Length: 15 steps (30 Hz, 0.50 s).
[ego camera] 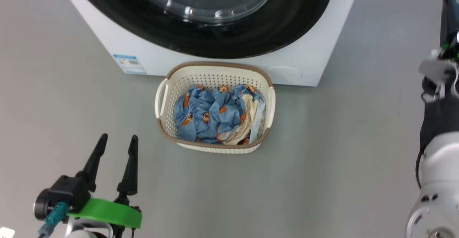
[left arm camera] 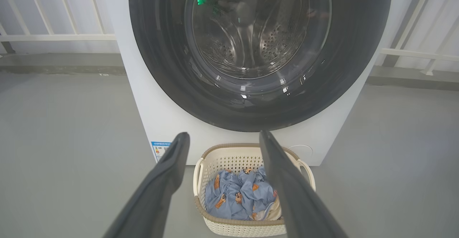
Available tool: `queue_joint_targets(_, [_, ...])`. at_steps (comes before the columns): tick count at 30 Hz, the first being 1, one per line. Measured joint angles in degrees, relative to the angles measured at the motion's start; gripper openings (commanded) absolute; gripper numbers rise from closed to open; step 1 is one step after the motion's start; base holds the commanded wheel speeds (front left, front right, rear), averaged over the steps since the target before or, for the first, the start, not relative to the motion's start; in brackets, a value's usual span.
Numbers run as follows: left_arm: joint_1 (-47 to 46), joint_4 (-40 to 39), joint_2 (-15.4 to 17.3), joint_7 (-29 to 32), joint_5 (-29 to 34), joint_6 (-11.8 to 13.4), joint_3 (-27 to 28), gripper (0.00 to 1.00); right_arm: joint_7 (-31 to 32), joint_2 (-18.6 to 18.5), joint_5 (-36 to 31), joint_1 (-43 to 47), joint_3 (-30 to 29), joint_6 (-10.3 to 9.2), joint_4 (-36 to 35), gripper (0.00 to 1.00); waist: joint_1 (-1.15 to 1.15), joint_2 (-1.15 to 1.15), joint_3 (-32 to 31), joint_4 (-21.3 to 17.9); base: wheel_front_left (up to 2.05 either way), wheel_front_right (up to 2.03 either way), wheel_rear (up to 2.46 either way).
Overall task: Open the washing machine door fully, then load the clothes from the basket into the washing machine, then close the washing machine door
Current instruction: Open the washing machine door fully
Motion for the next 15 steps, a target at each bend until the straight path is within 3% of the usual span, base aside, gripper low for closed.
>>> queue_joint_targets(15, [-4.41, -1.04, -1.23, -0.01, -1.18, 0.0, -1.67, 1.0, 14.64, -2.08, -14.44, -18.96, -5.19, 0.0, 10.13, 0.0, 0.0, 0.0, 6.7, 3.66, 0.0, 0.0, 0.0])
